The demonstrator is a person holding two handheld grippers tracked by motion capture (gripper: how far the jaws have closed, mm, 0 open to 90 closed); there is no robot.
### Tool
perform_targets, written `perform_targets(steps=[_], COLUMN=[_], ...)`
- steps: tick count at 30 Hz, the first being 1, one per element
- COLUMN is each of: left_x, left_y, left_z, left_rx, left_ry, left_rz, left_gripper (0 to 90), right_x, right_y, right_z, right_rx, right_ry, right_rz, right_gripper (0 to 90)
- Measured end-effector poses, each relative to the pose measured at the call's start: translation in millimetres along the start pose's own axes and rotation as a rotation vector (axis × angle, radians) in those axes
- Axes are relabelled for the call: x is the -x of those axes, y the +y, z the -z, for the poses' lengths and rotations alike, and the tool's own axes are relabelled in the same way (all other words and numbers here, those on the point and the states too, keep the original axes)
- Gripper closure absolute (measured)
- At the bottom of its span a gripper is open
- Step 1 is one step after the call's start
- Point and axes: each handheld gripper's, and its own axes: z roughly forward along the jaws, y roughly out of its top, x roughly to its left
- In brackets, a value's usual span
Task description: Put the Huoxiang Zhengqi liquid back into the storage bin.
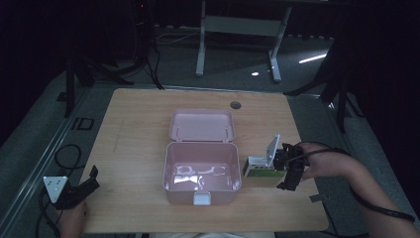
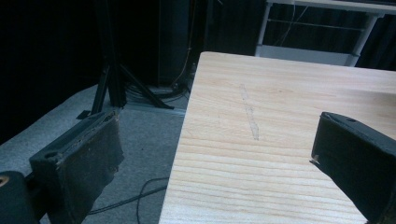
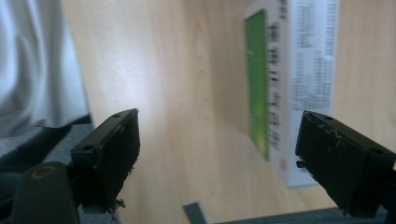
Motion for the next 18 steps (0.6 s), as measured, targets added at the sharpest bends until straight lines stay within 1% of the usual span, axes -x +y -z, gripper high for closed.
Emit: perform_targets(steps=[1,2,3,4,5,6,7,9,10,12,14,18], left_x=[0.0,0.0,0.1,0.1,0.1,0.1,0.1,0.1,0.0,0.0,0.1,0.2], left_y=[0.0,0.0,0.0,0.0,0.0,0.0,0.0,0.1,0.0,0.0,0.0,0.0], left_z=[0.0,0.0,0.0,0.0,-0.1,-0.1,-0.1,-0.2,-0.2,-0.2,-0.2,0.0], left_rx=[0.0,0.0,0.0,-0.001,-0.001,-0.001,-0.001,-0.001,-0.001,-0.002,-0.002,-0.001], left_ry=[0.0,-0.001,-0.001,0.0,-0.001,-0.001,-0.001,-0.002,-0.003,-0.003,-0.004,-0.004], left_rz=[0.0,-0.001,-0.002,-0.002,-0.001,-0.001,-0.001,0.0,0.0,-0.001,-0.001,-0.003], left_gripper=[2.1,2.1,2.1,2.1,2.1,2.1,2.1,2.1,2.1,2.1,2.1,2.1], right_x=[0.0,3.8,10.7,14.3,18.0,21.5,25.4,31.5,34.4,39.9,45.2,55.4], right_y=[0.0,-0.1,0.2,0.6,1.2,2.0,2.9,5.2,6.3,8.0,9.4,11.9], right_z=[0.0,1.1,2.4,2.8,2.6,2.3,1.6,-0.9,-2.6,-6.7,-11.4,-22.3], right_rx=[0.0,-0.001,-0.006,-0.011,-0.017,-0.022,-0.028,-0.042,-0.048,-0.06,-0.068,-0.087], right_ry=[0.0,-0.005,-0.013,-0.006,-0.009,-0.018,-0.013,-0.017,-0.007,-0.015,-0.017,-0.029], right_rz=[0.0,-0.002,0.004,0.003,0.007,0.006,0.005,0.013,0.01,0.018,0.02,0.002], right_gripper=[13.6,14.8,17.1,18.4,18.5,20.4,21.8,24.2,25.1,29.3,30.3,34.7])
